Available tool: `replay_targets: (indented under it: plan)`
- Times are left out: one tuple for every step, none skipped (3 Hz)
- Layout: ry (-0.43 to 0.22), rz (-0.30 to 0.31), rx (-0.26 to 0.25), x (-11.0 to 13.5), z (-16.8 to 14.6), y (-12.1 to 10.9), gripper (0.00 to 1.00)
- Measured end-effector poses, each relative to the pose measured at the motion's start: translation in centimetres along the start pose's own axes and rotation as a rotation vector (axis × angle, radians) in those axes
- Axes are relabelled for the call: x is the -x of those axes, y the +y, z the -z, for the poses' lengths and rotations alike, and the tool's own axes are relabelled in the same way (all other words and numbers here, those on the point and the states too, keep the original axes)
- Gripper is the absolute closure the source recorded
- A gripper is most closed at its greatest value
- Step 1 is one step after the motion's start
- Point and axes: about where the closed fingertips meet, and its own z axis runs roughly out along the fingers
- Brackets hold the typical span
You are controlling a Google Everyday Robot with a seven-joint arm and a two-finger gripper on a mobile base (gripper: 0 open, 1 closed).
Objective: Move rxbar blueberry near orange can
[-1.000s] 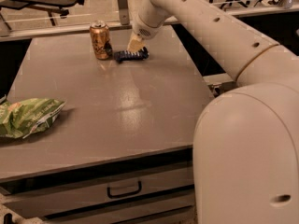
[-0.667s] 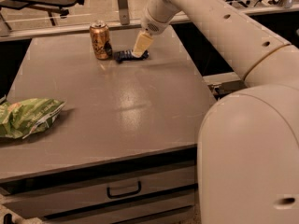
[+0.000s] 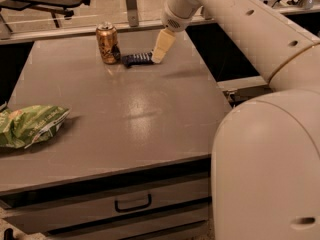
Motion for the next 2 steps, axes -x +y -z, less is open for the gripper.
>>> replay_targets:
  plan:
    - [0.111,-0.077,-0.001,-2.64,0.57,-0.6,0.0]
    - [0.111,-0.077,-0.001,-2.64,0.56,-0.6,0.0]
